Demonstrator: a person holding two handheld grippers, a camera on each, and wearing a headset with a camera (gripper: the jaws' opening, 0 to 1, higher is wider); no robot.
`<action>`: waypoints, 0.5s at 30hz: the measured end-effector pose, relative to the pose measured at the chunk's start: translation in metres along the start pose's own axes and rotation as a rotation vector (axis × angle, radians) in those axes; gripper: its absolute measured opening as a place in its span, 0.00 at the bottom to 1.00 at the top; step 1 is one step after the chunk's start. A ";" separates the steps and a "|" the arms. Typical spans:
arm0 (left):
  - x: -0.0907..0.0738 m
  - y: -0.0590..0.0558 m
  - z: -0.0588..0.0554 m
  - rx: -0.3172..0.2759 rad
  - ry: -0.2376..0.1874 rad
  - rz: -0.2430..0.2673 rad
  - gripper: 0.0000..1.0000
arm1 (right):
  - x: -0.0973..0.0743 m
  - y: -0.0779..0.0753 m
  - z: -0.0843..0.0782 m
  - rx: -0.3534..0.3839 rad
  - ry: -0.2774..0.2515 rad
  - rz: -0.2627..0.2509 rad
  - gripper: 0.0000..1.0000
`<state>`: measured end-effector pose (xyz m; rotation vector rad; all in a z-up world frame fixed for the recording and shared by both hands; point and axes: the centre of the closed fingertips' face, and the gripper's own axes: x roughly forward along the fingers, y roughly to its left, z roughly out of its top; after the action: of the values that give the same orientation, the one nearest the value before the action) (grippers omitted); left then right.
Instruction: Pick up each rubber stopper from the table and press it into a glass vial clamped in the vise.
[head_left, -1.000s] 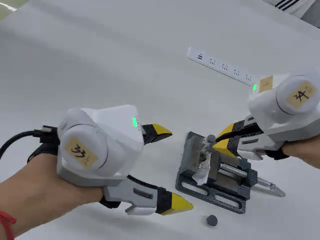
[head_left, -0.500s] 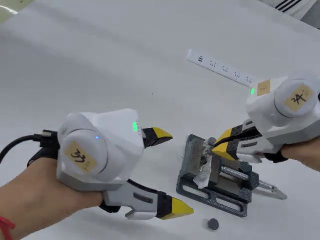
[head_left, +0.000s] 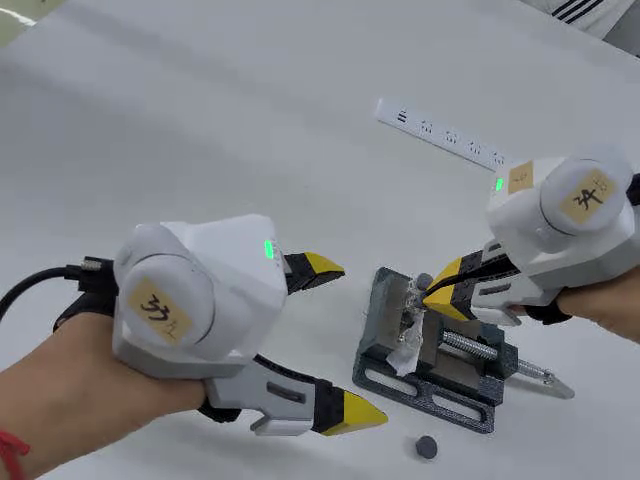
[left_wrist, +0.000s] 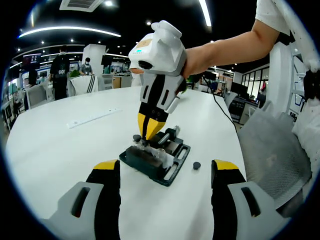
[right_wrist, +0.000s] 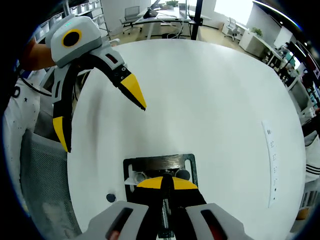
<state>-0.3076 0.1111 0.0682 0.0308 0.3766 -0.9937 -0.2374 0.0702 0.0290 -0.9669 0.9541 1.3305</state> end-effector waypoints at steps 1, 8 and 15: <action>0.000 0.000 0.000 -0.001 -0.001 0.000 0.73 | 0.000 0.000 0.000 0.000 0.001 0.000 0.00; 0.001 0.001 0.002 -0.004 -0.007 0.003 0.73 | 0.000 -0.001 0.001 -0.011 0.005 -0.005 0.00; 0.001 0.002 0.003 -0.005 -0.012 0.006 0.72 | 0.000 -0.003 0.000 -0.010 0.012 0.005 0.00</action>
<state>-0.3046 0.1105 0.0702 0.0215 0.3681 -0.9869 -0.2343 0.0707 0.0289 -0.9815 0.9598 1.3359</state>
